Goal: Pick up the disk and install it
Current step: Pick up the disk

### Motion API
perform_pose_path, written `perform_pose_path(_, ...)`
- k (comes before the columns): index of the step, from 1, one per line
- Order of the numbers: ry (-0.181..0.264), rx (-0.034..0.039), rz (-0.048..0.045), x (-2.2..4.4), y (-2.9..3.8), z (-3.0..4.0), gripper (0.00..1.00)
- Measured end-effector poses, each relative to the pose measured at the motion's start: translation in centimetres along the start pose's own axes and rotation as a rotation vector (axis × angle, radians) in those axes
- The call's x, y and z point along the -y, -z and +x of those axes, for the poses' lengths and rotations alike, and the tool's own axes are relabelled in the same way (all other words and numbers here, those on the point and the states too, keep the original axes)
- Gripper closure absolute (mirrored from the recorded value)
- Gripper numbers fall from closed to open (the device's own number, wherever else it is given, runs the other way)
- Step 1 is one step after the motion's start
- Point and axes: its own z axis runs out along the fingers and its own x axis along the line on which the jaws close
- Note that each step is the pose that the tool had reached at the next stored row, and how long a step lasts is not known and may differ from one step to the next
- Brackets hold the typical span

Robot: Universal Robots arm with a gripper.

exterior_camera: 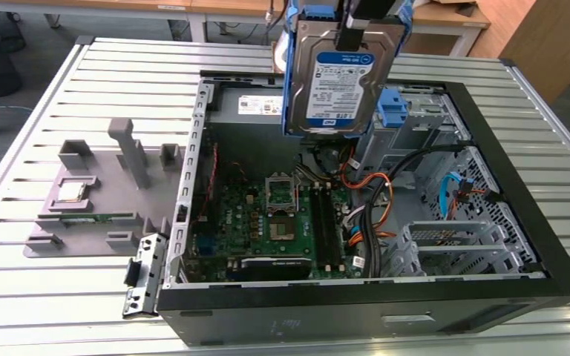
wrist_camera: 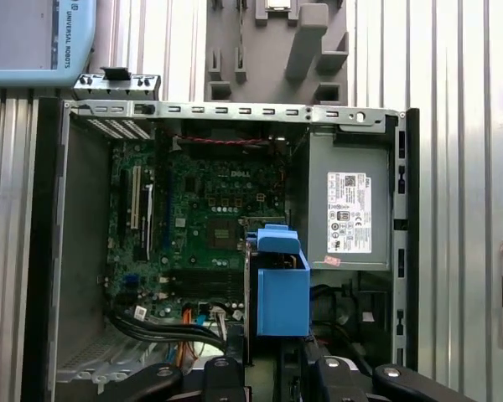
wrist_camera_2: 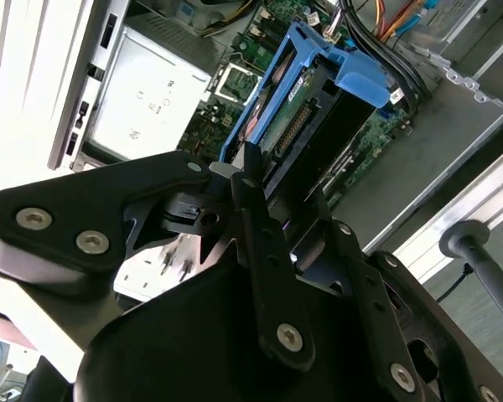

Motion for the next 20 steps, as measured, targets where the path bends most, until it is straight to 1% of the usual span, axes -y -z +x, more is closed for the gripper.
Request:
perform_pose_path(10,0.0,0.0009,0.0001,-0.02,0.01,1.9,0.65)
perform_pose_path(12,0.0,0.0024,-0.0001,-0.02,0.02,2.13,0.65)
perform_pose_path(13,0.001,0.0077,0.0,-0.02,0.02,2.22,0.65)
perform_pose_path(16,0.002,0.0333,0.0004,-0.03,0.02,2.54,0.65)
perform_pose_path(17,0.002,0.0404,0.0004,-0.03,0.02,2.66,0.65)
perform_pose_path(18,0.003,0.0436,0.0005,-0.03,0.02,2.76,0.65)
perform_pose_path(20,0.003,0.0441,0.0005,-0.03,0.03,2.99,0.65)
